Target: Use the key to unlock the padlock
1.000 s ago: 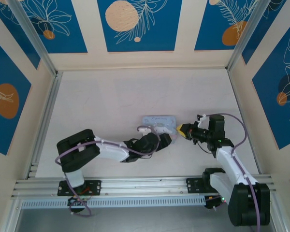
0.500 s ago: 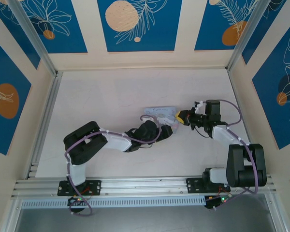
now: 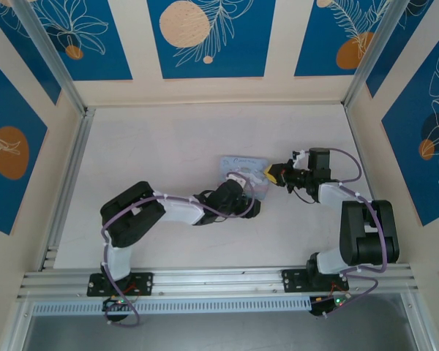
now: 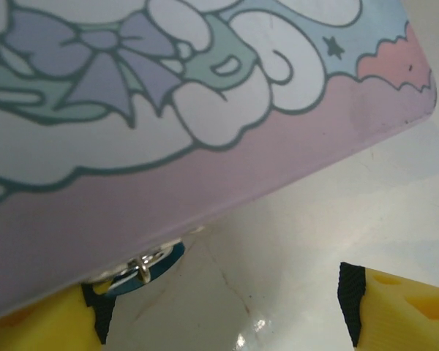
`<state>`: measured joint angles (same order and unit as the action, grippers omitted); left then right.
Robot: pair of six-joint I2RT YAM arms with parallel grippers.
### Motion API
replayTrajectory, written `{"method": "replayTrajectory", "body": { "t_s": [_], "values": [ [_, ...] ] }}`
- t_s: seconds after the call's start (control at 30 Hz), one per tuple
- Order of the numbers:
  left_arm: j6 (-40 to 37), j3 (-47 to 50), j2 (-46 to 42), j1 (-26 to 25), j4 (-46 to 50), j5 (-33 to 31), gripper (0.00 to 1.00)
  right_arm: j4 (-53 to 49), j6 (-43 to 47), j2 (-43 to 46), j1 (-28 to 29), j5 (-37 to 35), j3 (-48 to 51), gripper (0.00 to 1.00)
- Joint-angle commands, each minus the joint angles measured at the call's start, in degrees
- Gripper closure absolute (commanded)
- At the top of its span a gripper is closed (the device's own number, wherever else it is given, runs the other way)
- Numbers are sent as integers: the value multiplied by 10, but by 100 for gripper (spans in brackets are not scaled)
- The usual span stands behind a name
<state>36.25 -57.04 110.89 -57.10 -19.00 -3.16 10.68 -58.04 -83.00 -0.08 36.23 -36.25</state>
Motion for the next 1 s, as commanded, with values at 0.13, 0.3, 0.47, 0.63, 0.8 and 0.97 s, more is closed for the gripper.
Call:
{"method": "replayTrajectory", "body": {
  "t_s": [0.13, 0.3, 0.47, 0.63, 0.8, 0.97],
  "values": [
    [-72, 8, 36, -2, 9, -132, 20, 6, 1, -11, 0, 1, 1, 100],
    [-75, -2, 51, -3, -8, -141, 20, 7, 4, -20, 0, 1, 2, 100],
    [-73, -11, 56, -4, -53, -88, 22, 7, 5, -33, 1, -5, 0, 100],
    [-6, 21, 40, 14, -160, -3, 24, 7, 8, -47, 1, -7, -4, 100],
    [74, 44, 49, 40, -244, 45, 26, 9, 11, -58, 1, -10, -6, 100],
    [106, 46, 62, 49, -269, 63, 28, 14, 10, -65, 1, -9, -7, 100]
  ]
}}
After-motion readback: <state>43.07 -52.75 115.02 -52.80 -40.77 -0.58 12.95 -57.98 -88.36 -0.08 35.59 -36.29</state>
